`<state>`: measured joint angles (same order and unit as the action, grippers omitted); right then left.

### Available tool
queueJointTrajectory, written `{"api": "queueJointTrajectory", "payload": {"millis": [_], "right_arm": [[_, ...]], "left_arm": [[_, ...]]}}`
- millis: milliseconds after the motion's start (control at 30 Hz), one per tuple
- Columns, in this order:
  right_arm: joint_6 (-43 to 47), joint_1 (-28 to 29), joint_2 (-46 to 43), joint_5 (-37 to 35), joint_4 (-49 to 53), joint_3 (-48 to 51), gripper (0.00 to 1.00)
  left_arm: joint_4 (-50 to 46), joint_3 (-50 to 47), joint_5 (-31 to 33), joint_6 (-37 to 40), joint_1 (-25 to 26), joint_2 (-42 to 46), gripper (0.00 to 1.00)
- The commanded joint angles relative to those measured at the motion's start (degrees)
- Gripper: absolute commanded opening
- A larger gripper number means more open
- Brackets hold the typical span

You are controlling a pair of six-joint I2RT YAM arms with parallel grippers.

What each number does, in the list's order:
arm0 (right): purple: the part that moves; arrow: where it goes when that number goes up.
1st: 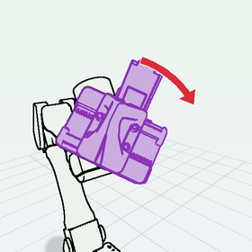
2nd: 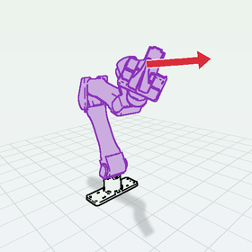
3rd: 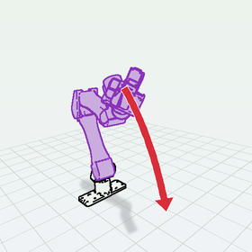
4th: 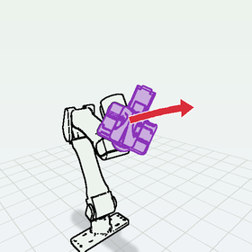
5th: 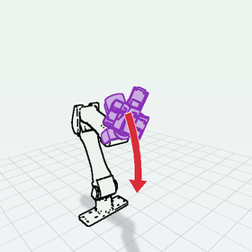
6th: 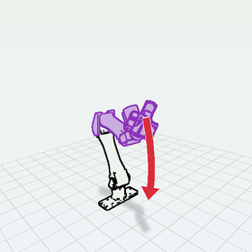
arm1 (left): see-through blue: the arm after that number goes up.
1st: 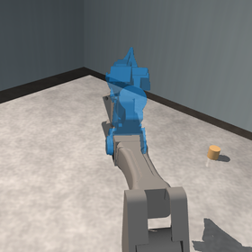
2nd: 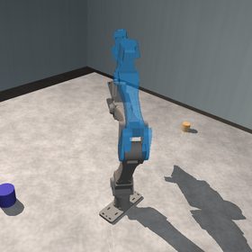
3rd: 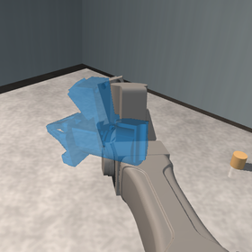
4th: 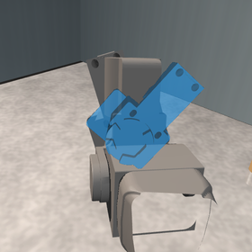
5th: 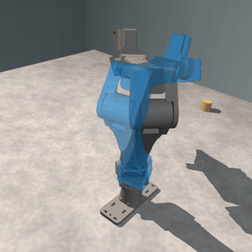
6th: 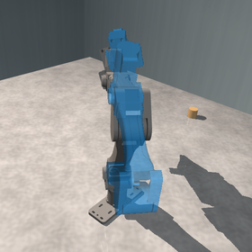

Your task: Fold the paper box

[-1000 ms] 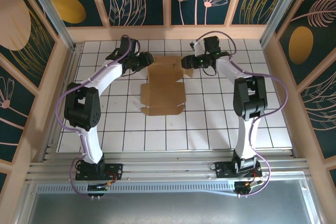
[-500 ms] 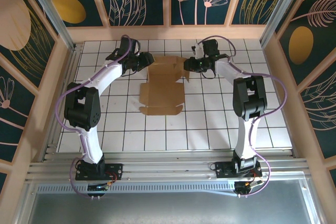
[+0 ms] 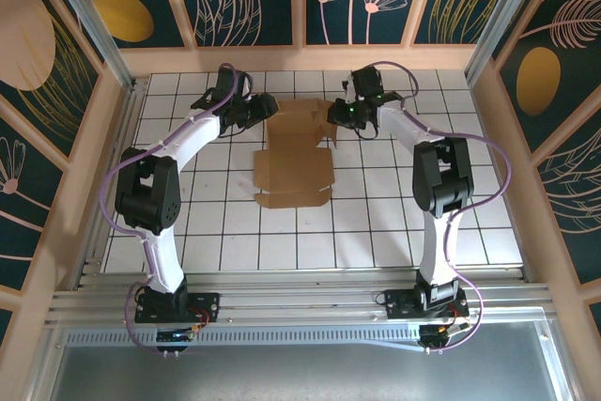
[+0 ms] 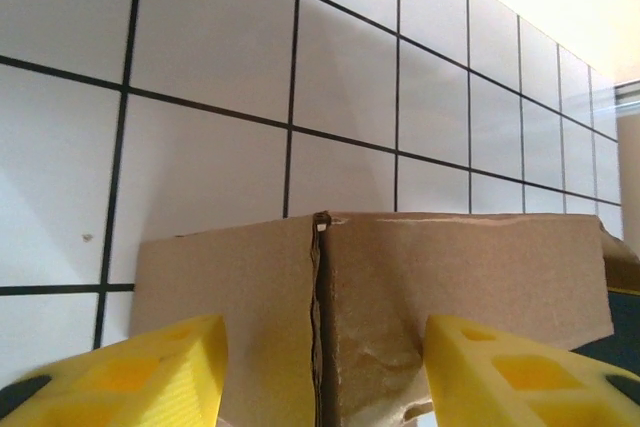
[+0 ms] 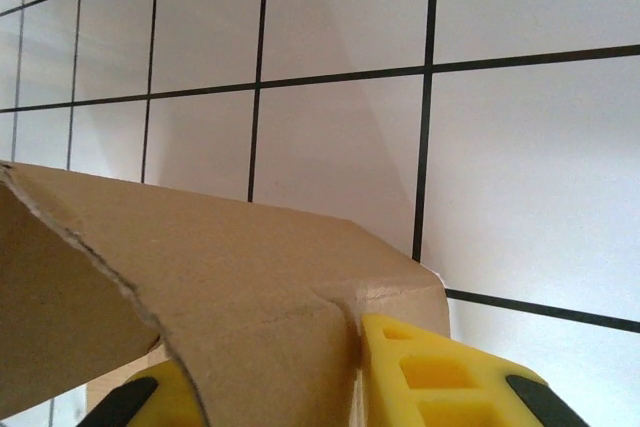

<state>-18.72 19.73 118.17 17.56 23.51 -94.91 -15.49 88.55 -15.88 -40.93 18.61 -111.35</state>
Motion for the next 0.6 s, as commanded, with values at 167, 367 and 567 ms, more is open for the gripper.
{"api": "queueJointTrajectory", "payload": {"millis": [167, 367, 567], "right_arm": [[6.1, 2.6, -0.9, -8.8, 4.2, -1.7, 0.21], [8.2, 3.8, -1.8, -11.0, 4.4, -1.8, 0.19], [8.9, 4.4, -2.2, -11.4, 5.8, -2.6, 0.19]], "left_arm": [[-3.1, -0.7, 7.2, 3.8, 0.7, 9.1, 0.63], [2.5, -12.3, 4.2, 1.7, 1.3, 21.1, 0.59], [15.1, -30.2, 3.4, -5.8, 12.0, 25.5, 0.15]]}}
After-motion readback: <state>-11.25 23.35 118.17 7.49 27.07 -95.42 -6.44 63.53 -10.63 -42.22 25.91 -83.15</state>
